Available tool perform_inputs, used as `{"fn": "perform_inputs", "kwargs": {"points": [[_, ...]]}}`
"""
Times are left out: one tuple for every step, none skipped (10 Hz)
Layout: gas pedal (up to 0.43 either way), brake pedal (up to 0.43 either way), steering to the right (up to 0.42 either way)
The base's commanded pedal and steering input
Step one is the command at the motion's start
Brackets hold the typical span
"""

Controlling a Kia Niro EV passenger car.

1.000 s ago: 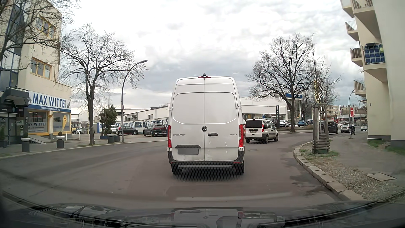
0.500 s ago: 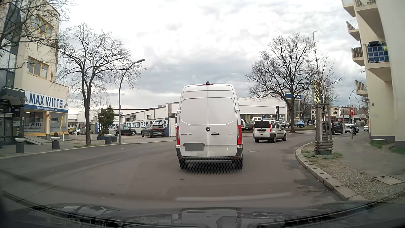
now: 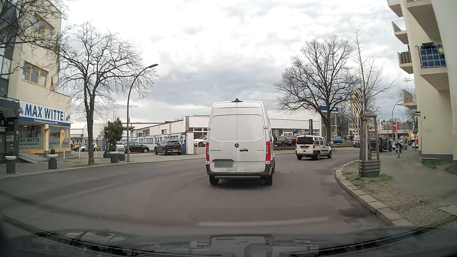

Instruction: Follow the waypoints while adhering to traffic rules and regulations

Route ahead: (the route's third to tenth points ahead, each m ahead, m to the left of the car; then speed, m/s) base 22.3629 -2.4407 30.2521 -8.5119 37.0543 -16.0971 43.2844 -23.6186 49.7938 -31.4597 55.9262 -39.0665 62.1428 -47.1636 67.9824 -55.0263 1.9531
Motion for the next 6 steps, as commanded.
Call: {"fn": "perform_inputs", "kwargs": {"points": [[0.169, 0.012, 0.067], [0.169, 0.012, 0.067], [0.169, 0.012, 0.067], [0.177, 0.012, 0.068], [0.177, 0.012, 0.069], [0.177, 0.012, 0.069]]}}
